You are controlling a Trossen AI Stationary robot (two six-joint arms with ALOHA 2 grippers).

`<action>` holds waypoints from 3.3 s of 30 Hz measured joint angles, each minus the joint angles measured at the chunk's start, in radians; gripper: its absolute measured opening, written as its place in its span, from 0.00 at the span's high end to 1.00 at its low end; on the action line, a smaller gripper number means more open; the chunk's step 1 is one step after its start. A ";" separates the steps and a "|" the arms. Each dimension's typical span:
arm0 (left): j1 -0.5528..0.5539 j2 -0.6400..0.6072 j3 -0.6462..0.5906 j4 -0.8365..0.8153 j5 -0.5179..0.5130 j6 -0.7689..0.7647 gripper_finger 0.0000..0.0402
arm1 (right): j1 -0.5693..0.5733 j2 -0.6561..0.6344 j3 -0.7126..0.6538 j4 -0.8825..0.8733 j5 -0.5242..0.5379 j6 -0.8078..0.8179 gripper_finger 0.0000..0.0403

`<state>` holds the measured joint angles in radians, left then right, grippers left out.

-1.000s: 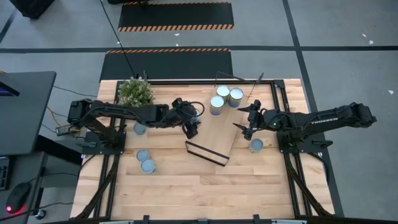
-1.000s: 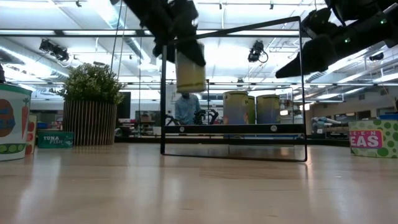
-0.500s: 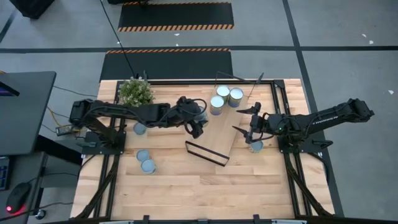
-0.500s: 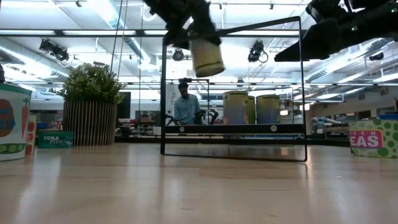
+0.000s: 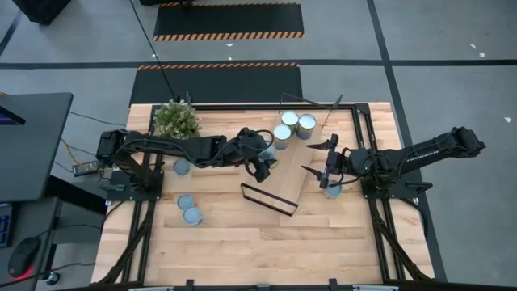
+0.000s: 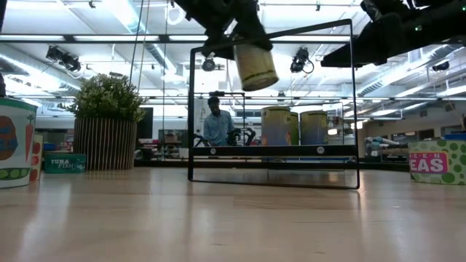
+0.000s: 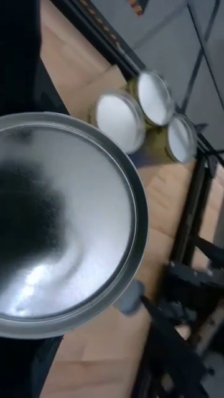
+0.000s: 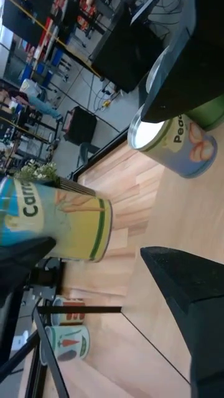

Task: Pick and place cans onto a shelf
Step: Put the canned carrots on the shelf

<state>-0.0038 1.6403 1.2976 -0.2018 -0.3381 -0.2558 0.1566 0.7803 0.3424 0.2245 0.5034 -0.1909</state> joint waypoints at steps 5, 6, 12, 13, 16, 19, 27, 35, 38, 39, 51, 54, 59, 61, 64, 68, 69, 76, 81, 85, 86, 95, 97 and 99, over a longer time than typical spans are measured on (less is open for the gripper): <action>-0.007 0.000 0.000 0.033 0.002 -0.002 0.21 | 0.016 0.000 0.000 0.014 0.000 -0.004 0.13; -0.007 0.000 0.002 0.039 0.003 -0.002 0.21 | 0.019 0.000 0.000 0.022 0.000 -0.004 0.13; -0.021 0.030 0.079 0.026 0.001 0.006 0.21 | 0.020 0.000 0.000 0.030 0.001 -0.011 0.13; -0.023 0.044 0.099 0.027 0.002 0.008 0.21 | 0.021 0.000 0.000 0.029 0.001 -0.011 0.13; -0.024 0.073 0.161 -0.014 0.002 0.033 0.21 | 0.021 -0.002 0.000 0.028 0.003 -0.013 0.13; -0.023 0.113 0.228 -0.073 0.002 0.039 0.21 | 0.021 -0.003 0.000 0.010 0.002 -0.014 0.13; -0.022 0.183 0.342 -0.163 0.002 0.070 0.21 | 0.035 0.000 0.000 0.001 0.003 -0.039 0.13; -0.022 0.193 0.356 -0.209 0.001 0.083 0.21 | 0.061 0.001 0.000 0.038 0.008 -0.052 0.13; -0.023 0.193 0.356 -0.208 0.002 0.084 0.21 | 0.067 0.008 0.000 0.060 0.008 -0.053 0.13; -0.023 0.193 0.356 -0.209 0.002 0.084 0.21 | 0.068 0.013 0.000 0.077 0.007 -0.053 0.13; -0.025 0.193 0.356 -0.188 0.002 0.269 0.21 | 0.064 0.195 0.000 0.360 -0.006 -0.148 0.13; -0.029 0.192 0.356 -0.178 0.002 0.333 0.21 | 0.050 0.225 0.000 0.405 -0.007 -0.170 0.13; -0.039 0.192 0.356 -0.162 0.001 0.431 0.21 | 0.017 0.251 0.000 0.450 -0.026 -0.183 0.13; -0.040 0.192 0.356 -0.163 0.002 0.469 0.21 | 0.001 0.250 0.003 0.455 -0.062 -0.171 0.13; -0.046 0.192 0.356 -0.163 0.020 0.513 0.21 | -0.012 0.252 0.025 0.441 -0.099 -0.160 0.13; -0.046 0.191 0.356 -0.161 0.069 0.541 0.21 | -0.016 0.281 0.070 0.392 -0.118 -0.159 0.13; -0.046 0.191 0.356 -0.159 0.086 0.544 0.21 | -0.016 0.296 0.082 0.386 -0.128 -0.155 0.13; -0.045 0.191 0.356 -0.151 0.200 0.600 0.21 | -0.016 0.388 0.132 0.387 -0.141 -0.148 0.13; -0.057 0.191 0.356 -0.153 0.208 0.636 0.21 | -0.014 0.431 0.158 0.388 -0.154 -0.150 0.13; -0.066 0.191 0.356 -0.155 0.211 0.663 0.21 | -0.014 0.460 0.164 0.388 -0.157 -0.161 0.14; -0.066 0.191 0.356 -0.156 0.210 0.663 0.21 | -0.014 0.463 0.164 0.388 -0.155 -0.165 0.14; -0.066 0.191 0.356 -0.157 0.204 0.665 0.21 | -0.014 0.458 0.164 0.393 -0.142 -0.162 0.23; -0.066 0.191 0.356 -0.157 0.202 0.663 0.20 | -0.014 0.458 0.163 0.393 -0.146 -0.161 0.24; -0.067 0.191 0.356 -0.157 0.198 0.656 0.19 | -0.014 0.458 0.163 0.394 -0.151 -0.161 0.24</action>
<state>-0.0704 1.8309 1.6531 -0.3591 -0.1398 0.4001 0.1429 1.2381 0.5056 0.6182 0.3527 -0.3523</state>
